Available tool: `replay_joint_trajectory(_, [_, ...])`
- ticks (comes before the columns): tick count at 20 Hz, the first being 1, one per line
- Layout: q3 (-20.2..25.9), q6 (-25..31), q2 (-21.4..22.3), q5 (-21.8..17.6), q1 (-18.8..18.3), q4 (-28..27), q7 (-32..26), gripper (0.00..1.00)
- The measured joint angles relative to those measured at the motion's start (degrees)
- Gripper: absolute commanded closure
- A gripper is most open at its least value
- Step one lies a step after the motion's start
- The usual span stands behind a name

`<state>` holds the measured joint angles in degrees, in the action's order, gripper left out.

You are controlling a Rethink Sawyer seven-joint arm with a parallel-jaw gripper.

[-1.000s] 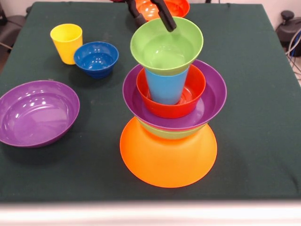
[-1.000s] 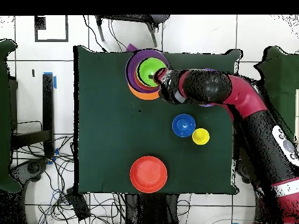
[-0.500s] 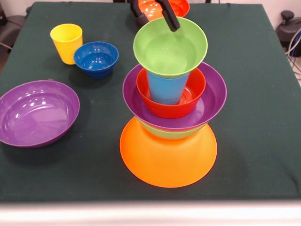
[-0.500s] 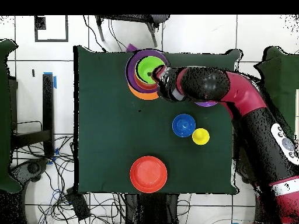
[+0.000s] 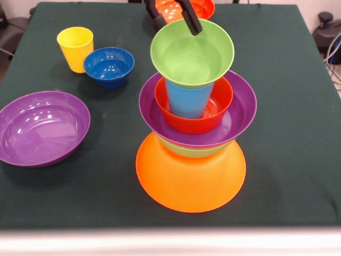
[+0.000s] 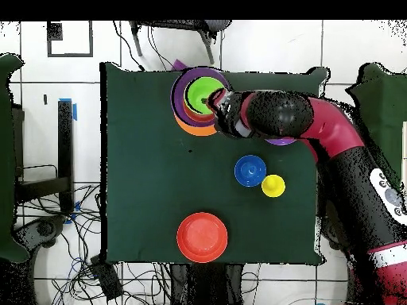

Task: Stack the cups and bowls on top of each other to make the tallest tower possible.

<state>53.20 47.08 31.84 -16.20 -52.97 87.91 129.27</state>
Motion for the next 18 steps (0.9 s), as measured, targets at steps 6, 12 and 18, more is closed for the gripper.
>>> replay_joint_trajectory(6, [-0.3,0.0,0.0,0.0,0.0,0.0,0.0,0.0])
replay_joint_trajectory(12, [-0.6,0.1,0.0,-0.2,-0.6,0.0,0.0,0.0])
replay_joint_trajectory(18, [-0.9,0.1,0.0,-0.5,-1.2,0.2,0.0,0.0])
